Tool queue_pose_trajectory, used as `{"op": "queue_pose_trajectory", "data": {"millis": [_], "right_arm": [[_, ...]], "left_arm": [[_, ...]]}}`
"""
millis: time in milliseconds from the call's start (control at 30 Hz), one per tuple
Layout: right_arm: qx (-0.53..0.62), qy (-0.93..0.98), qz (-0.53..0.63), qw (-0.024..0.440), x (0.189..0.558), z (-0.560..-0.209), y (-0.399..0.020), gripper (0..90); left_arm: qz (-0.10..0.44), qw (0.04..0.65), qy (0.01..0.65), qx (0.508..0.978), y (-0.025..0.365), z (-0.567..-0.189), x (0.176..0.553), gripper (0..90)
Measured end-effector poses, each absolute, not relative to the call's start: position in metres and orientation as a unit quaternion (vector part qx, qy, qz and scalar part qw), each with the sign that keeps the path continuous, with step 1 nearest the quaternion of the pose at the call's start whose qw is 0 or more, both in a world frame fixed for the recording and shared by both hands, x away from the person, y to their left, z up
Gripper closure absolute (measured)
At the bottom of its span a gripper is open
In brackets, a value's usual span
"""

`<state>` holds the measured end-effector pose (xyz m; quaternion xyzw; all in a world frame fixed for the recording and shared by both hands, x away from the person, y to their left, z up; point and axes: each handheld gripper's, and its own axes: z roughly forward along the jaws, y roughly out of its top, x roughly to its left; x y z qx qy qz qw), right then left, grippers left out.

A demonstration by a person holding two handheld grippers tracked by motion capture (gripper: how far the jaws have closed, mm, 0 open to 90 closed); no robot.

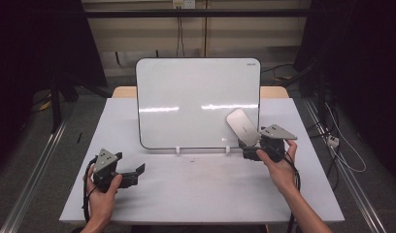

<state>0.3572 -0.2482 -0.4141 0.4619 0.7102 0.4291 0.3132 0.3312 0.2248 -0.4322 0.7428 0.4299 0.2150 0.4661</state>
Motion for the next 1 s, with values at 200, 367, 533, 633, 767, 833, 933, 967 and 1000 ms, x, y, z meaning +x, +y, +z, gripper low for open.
{"op": "queue_pose_trajectory", "data": {"millis": [200, 367, 533, 633, 767, 833, 933, 967, 1000], "right_arm": [[0.468, 0.708, 0.421, 0.32, 0.35, -0.42, -0.256, 6.4], [0.472, 0.707, 0.416, 0.322, 0.343, -0.421, -0.265, 6.7], [0.48, 0.703, 0.414, 0.322, 0.335, -0.421, -0.274, 6.8], [0.485, 0.701, 0.413, 0.322, 0.33, -0.423, -0.277, 6.9], [0.485, 0.697, 0.416, 0.325, 0.323, -0.426, -0.281, 6.9], [0.49, 0.692, 0.42, 0.324, 0.32, -0.427, -0.283, 7.0], [0.495, 0.687, 0.422, 0.325, 0.315, -0.428, -0.286, 7.0], [0.496, 0.686, 0.421, 0.325, 0.313, -0.428, -0.287, 7.1], [0.497, 0.686, 0.421, 0.323, 0.312, -0.429, -0.287, 7.1]], "left_arm": [[0.219, 0.47, 0.431, 0.739, 0.226, -0.431, 0.331, 4.8], [0.221, 0.468, 0.431, 0.739, 0.226, -0.43, 0.331, 4.7], [0.221, 0.469, 0.433, 0.737, 0.226, -0.431, 0.331, 4.9], [0.221, 0.469, 0.432, 0.738, 0.226, -0.431, 0.331, 4.9], [0.222, 0.47, 0.431, 0.738, 0.226, -0.431, 0.33, 4.9], [0.222, 0.47, 0.43, 0.738, 0.226, -0.431, 0.33, 4.9], [0.224, 0.471, 0.429, 0.737, 0.226, -0.43, 0.33, 4.9], [0.223, 0.469, 0.428, 0.74, 0.226, -0.43, 0.33, 4.9], [0.223, 0.469, 0.428, 0.74, 0.226, -0.43, 0.33, 4.9]]}}
